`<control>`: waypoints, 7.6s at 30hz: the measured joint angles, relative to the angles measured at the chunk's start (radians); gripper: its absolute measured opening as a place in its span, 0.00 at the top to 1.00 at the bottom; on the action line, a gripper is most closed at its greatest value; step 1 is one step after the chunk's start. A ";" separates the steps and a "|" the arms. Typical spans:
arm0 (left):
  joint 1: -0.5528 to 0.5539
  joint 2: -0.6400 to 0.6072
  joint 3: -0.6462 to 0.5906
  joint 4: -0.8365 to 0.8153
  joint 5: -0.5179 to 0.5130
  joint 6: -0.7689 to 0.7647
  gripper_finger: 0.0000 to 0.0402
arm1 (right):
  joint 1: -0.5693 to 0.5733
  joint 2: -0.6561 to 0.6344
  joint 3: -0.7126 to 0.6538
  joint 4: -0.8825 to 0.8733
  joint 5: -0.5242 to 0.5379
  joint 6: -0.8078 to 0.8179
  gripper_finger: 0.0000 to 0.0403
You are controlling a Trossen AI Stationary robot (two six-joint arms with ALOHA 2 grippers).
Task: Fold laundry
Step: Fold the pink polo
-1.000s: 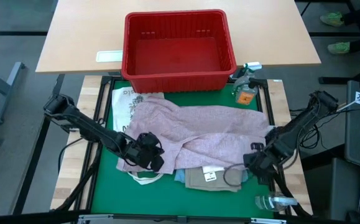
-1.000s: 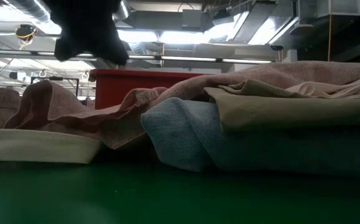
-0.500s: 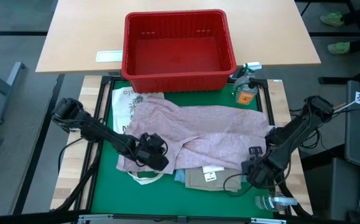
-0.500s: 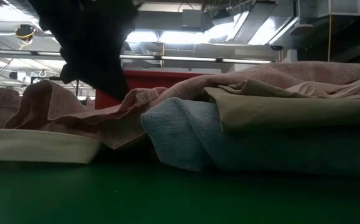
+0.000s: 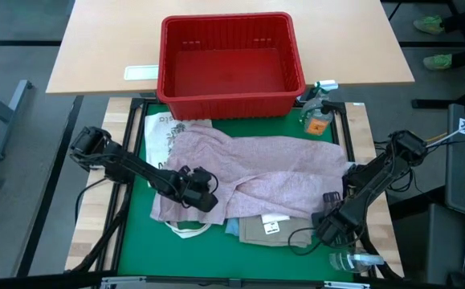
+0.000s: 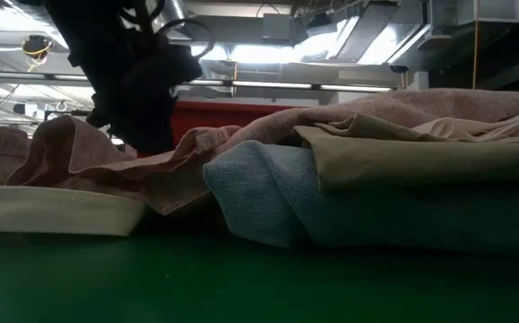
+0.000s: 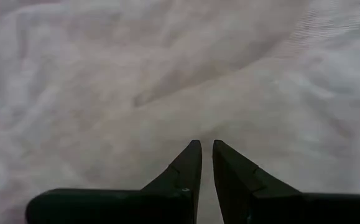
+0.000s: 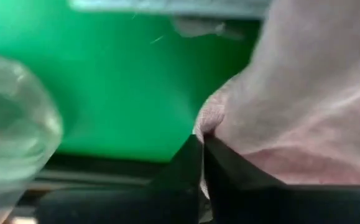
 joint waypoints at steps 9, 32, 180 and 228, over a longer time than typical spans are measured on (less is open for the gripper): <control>0.061 0.000 0.000 -0.107 0.003 -0.005 0.91 | 0.001 0.000 0.000 0.001 -0.252 0.001 0.99; 0.098 0.002 0.000 -0.212 0.034 -0.005 0.91 | 0.001 -0.001 -0.002 -0.074 -0.333 0.086 0.95; 0.085 -0.234 -0.085 -0.515 -0.003 0.063 0.99 | -0.727 0.297 0.394 0.612 0.522 -0.964 0.97; 0.104 -0.229 0.088 -0.762 0.005 -0.050 0.71 | -0.728 0.297 0.684 0.198 0.688 -0.887 0.63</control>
